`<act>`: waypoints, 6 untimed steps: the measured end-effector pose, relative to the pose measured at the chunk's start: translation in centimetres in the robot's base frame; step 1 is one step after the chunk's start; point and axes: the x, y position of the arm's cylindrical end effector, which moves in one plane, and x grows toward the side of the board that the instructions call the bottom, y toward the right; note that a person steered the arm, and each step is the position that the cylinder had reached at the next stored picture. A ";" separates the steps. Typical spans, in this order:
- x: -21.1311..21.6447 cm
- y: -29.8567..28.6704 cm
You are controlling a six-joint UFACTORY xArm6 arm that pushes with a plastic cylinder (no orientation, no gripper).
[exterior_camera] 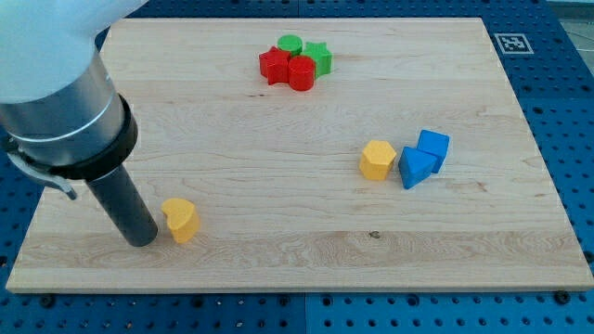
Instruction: Push yellow heart slightly to the right
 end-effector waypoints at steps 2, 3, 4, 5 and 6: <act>0.0 1.2; 0.0 1.7; 0.0 2.6; 0.0 3.4; 0.0 4.4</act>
